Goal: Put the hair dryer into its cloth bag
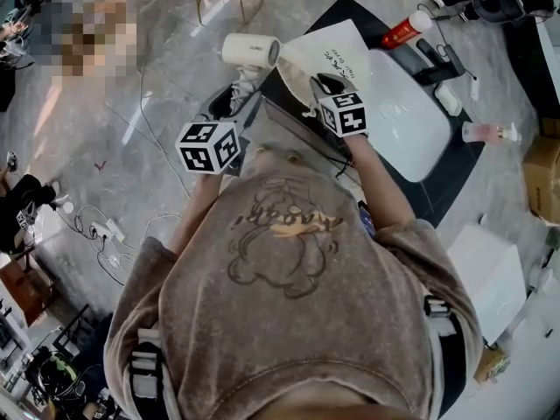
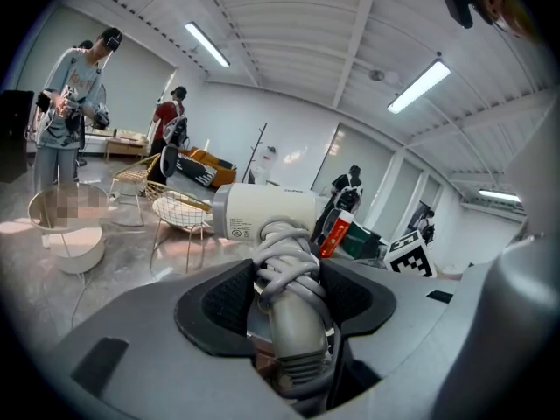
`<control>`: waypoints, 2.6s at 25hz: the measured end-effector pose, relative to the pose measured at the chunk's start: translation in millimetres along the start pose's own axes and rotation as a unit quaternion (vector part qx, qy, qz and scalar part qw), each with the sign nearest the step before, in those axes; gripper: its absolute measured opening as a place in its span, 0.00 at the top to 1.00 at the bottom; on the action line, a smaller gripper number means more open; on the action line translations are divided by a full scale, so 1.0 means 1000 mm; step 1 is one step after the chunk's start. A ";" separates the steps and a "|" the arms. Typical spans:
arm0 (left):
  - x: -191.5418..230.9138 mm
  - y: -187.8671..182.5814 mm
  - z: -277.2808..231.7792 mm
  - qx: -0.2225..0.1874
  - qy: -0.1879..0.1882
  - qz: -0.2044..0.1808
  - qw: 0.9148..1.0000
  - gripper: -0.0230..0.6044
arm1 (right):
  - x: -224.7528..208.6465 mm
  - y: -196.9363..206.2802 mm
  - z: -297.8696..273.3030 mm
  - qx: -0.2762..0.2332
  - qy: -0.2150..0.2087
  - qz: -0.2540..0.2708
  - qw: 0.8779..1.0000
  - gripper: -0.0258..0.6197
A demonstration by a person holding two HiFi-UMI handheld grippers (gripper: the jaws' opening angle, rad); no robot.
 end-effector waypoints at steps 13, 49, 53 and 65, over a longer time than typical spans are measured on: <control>-0.005 0.024 -0.005 0.041 0.023 -0.005 0.999 0.57 | -0.031 -0.033 0.020 -0.056 0.017 -0.037 0.998 0.87; -0.018 0.085 -0.044 0.162 0.106 -0.008 0.981 0.57 | 0.008 -0.052 0.031 -0.076 -0.031 0.018 0.996 0.87; -0.020 0.088 -0.047 0.167 0.110 -0.009 0.980 0.57 | 0.016 -0.054 0.031 -0.076 -0.041 0.024 0.996 0.87; -0.018 0.088 -0.072 0.186 0.117 -0.012 0.976 0.56 | 0.027 -0.051 0.032 -0.066 -0.060 0.049 0.995 0.87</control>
Point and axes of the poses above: the fingertips, and each gripper's own axes: z backward along the fingers, x to its left, y out of its underside, the point moved 6 cm from there along z, backward along the fingers, and after that the axes turned 7 degrees about y, right-handed, at the moved point
